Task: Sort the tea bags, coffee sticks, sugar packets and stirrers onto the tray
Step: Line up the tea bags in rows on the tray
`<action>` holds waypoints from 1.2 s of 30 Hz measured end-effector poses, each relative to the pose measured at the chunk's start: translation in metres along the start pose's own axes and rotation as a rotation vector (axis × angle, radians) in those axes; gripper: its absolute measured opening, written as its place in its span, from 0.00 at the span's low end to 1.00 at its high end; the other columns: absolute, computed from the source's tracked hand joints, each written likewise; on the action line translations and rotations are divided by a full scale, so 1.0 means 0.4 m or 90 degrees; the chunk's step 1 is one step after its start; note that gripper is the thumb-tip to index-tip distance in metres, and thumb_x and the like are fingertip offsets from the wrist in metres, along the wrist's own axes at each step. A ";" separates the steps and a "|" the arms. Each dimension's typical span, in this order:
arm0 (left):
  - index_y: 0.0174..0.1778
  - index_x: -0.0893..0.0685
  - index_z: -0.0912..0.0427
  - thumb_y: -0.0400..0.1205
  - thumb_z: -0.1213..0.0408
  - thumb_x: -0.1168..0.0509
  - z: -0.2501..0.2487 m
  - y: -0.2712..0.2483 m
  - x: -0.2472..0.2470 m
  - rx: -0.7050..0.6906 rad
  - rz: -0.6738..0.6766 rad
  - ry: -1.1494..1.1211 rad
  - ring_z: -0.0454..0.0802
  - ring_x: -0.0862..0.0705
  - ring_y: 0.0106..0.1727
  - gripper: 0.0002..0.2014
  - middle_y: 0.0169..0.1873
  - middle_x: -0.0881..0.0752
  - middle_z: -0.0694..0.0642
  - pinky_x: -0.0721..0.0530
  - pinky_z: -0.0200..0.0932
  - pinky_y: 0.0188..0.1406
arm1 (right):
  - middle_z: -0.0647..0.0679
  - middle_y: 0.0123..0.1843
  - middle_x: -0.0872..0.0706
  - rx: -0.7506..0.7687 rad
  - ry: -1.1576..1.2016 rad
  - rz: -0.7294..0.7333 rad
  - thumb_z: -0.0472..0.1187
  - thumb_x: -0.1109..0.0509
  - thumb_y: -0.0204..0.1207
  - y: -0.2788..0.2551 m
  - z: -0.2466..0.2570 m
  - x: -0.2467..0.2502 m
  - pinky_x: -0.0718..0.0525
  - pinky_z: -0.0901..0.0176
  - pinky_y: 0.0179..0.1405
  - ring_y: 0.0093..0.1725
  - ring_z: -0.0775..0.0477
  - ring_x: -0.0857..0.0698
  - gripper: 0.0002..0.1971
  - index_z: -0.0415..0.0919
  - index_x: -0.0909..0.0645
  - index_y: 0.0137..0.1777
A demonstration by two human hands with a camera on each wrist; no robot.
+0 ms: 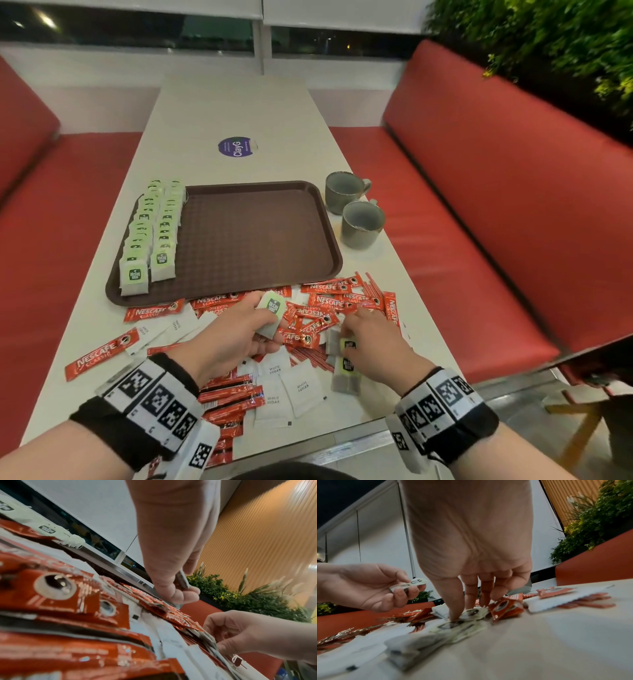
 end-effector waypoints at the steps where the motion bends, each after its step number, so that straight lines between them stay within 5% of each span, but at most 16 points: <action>1: 0.63 0.24 0.55 0.84 0.70 0.40 0.000 -0.001 -0.005 0.000 0.000 0.012 0.55 0.17 0.46 0.13 0.54 0.17 0.66 0.13 0.49 0.46 | 0.50 0.63 0.23 0.001 -0.005 -0.002 0.46 0.33 0.77 -0.002 0.001 0.000 0.25 0.50 0.60 0.63 0.44 0.26 0.16 0.49 0.24 0.64; 7: 0.57 0.24 0.53 0.84 0.70 0.40 -0.009 -0.006 -0.028 -0.006 -0.008 0.026 0.53 0.17 0.44 0.09 0.51 0.15 0.63 0.13 0.47 0.46 | 0.50 0.68 0.23 0.025 -0.046 0.009 0.47 0.35 0.79 -0.005 0.008 -0.001 0.29 0.46 0.66 0.68 0.44 0.27 0.21 0.50 0.29 0.72; 13: 0.60 0.24 0.54 0.84 0.69 0.39 -0.009 -0.010 -0.033 -0.010 -0.015 0.045 0.52 0.16 0.44 0.11 0.51 0.14 0.63 0.13 0.48 0.48 | 0.52 0.60 0.22 -0.004 0.021 0.047 0.47 0.30 0.77 -0.002 0.004 0.004 0.29 0.46 0.63 0.63 0.46 0.27 0.14 0.49 0.22 0.61; 16: 0.59 0.23 0.55 0.84 0.66 0.39 -0.016 -0.012 -0.040 -0.021 -0.011 0.067 0.52 0.15 0.45 0.08 0.50 0.14 0.62 0.13 0.50 0.51 | 0.55 0.50 0.22 0.002 0.087 0.058 0.46 0.30 0.76 -0.005 0.005 0.011 0.27 0.51 0.56 0.54 0.50 0.26 0.03 0.52 0.22 0.45; 19: 0.59 0.23 0.54 0.85 0.58 0.39 -0.024 -0.013 -0.052 -0.029 -0.002 0.089 0.52 0.15 0.47 0.09 0.51 0.15 0.61 0.12 0.51 0.54 | 0.58 0.39 0.21 0.022 0.232 0.067 0.40 0.30 0.76 -0.015 0.015 0.046 0.23 0.60 0.37 0.41 0.54 0.21 0.13 0.54 0.28 0.35; 21: 0.60 0.24 0.54 0.84 0.54 0.38 -0.027 -0.013 -0.071 -0.027 0.036 0.089 0.52 0.16 0.48 0.12 0.52 0.16 0.61 0.13 0.51 0.56 | 0.57 0.36 0.23 0.053 0.251 0.068 0.39 0.29 0.77 -0.023 0.037 0.081 0.22 0.58 0.34 0.37 0.54 0.23 0.15 0.55 0.29 0.33; 25: 0.64 0.25 0.56 0.75 0.53 0.30 -0.031 -0.022 -0.128 -0.036 0.172 0.074 0.59 0.16 0.53 0.23 0.56 0.16 0.66 0.18 0.56 0.58 | 0.58 0.35 0.21 0.128 0.278 0.059 0.38 0.27 0.75 -0.029 0.103 0.136 0.22 0.59 0.38 0.38 0.54 0.21 0.11 0.53 0.23 0.36; 28: 0.66 0.25 0.57 0.79 0.62 0.30 -0.030 -0.027 -0.156 -0.053 0.231 0.092 0.55 0.17 0.50 0.19 0.53 0.16 0.63 0.19 0.51 0.53 | 0.56 0.38 0.17 0.158 0.296 0.067 0.36 0.28 0.74 -0.033 0.146 0.142 0.21 0.62 0.40 0.39 0.56 0.20 0.08 0.52 0.19 0.41; 33: 0.63 0.22 0.59 0.83 0.74 0.39 -0.004 -0.014 -0.127 0.003 0.184 -0.018 0.53 0.16 0.46 0.13 0.47 0.16 0.61 0.14 0.46 0.48 | 0.58 0.41 0.18 0.092 0.355 -0.006 0.39 0.24 0.72 -0.023 0.095 0.133 0.20 0.60 0.43 0.39 0.58 0.22 0.11 0.53 0.21 0.48; 36: 0.61 0.22 0.62 0.84 0.75 0.41 0.013 -0.012 -0.091 0.038 0.150 -0.096 0.60 0.13 0.47 0.11 0.48 0.13 0.65 0.12 0.52 0.50 | 0.58 0.44 0.19 0.019 0.261 -0.025 0.41 0.25 0.73 -0.036 0.021 0.103 0.23 0.62 0.43 0.44 0.56 0.20 0.10 0.52 0.20 0.51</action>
Point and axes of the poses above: each hand's wrist, its own y-axis towards the middle knuckle, its own x-axis out of the back of the hand, z = x × y, the point moved 8 cm from there along y, towards the middle knuckle
